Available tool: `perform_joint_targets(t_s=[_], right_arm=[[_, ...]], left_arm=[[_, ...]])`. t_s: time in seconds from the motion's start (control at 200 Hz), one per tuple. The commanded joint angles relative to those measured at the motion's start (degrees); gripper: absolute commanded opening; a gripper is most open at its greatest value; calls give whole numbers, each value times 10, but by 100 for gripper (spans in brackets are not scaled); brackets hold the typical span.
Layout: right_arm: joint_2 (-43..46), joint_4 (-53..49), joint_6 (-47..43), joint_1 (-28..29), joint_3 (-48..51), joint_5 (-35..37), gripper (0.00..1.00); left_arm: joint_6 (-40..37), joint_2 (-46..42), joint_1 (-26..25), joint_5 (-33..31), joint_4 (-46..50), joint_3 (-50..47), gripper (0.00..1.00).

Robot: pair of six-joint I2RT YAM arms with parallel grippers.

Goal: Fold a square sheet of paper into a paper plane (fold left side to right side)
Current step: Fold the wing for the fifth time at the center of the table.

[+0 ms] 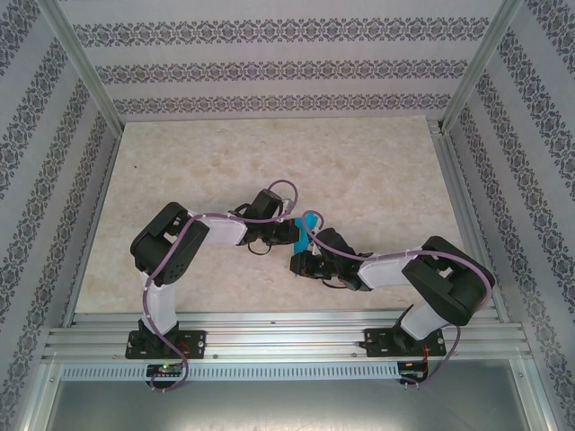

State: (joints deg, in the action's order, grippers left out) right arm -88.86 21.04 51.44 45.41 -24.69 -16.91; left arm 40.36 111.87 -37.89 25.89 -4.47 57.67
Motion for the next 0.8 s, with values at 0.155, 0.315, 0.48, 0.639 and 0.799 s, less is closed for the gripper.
perform_joint_targets(t_s=[0.155, 0.315, 0.48, 0.639, 0.799], right_arm=[[-1, -39, 20, 29, 18, -23, 20], [7, -46, 27, 40, 22, -21, 20], [15, -59, 29, 48, 23, -19, 20], [18, -66, 30, 51, 24, -23, 20], [19, -69, 34, 59, 26, -31, 20]], left_arm=[[-15, 35, 6, -45, 33, -1, 0], [-15, 35, 6, -46, 32, -2, 0], [-15, 37, 6, -46, 32, -1, 0], [-16, 38, 6, -46, 32, -1, 0], [-15, 39, 6, -45, 31, -1, 0]])
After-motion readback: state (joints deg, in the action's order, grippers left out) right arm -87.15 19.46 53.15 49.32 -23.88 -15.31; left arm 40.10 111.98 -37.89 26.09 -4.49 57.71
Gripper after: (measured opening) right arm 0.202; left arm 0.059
